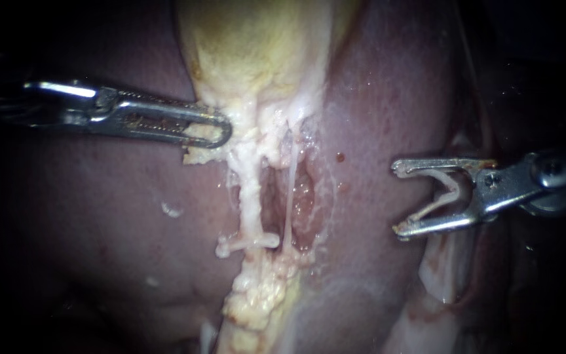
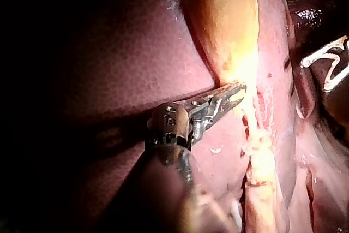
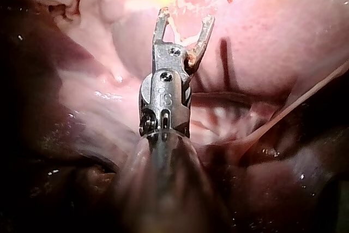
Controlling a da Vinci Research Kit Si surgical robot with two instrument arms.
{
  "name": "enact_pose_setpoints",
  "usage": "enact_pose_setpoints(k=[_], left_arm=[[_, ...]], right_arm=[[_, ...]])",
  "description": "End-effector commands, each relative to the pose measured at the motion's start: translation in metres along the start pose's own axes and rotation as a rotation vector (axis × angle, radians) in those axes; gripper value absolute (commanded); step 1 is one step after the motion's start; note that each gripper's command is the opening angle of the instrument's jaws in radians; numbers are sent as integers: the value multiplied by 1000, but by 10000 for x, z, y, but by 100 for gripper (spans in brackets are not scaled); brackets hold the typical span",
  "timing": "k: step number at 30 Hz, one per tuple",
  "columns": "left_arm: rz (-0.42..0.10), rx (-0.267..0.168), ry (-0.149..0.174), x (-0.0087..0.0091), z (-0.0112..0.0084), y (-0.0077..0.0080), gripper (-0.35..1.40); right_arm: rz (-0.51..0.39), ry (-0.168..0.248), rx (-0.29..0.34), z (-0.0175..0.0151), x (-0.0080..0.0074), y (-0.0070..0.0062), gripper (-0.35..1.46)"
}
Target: Clipping second clip left tube
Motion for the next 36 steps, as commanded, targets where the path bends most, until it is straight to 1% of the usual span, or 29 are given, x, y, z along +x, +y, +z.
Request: enact_pose_setpoints(k=[1,3,6,9,11,12,13,15,19,22,27,28,32,36], left_arm=[[0,-4,-2,1,-4,1,-35],[-4,-12,-7,6,-19,7,-35],[-12,1,-1,16,-48,17,-35],[-22,7,21,26,-79,29,-35],[-34,10,34,32,-92,34,-35],[-32,12,38,35,-98,37,-35],[-34,13,42,36,-102,38,-35],[-30,12,45,38,-104,39,-35],[-28,16,48,34,-99,38,-35],[-28,17,49,33,-97,38,-35],[-28,18,49,33,-96,39,-35],[-28,19,49,32,-95,39,-35],[-28,23,52,31,-94,41,-35],[-28,19,50,31,-92,42,-35]], right_arm=[[0,1,1,0,0,0,49],[0,1,4,0,0,0,49],[-1,2,10,0,0,-1,49],[-1,3,13,1,0,-1,49],[-1,4,18,3,1,-2,50],[-2,5,24,3,2,-2,50],[-2,6,30,5,3,-3,50],[-3,8,37,9,6,-4,50],[-6,14,69,25,15,-9,50],[-18,19,89,44,22,-15,50],[21,27,129,83,29,-23,50],[29,33,135,89,30,-23,50],[82,84,156,114,34,-20,49],[126,132,189,137,37,-13,49]])
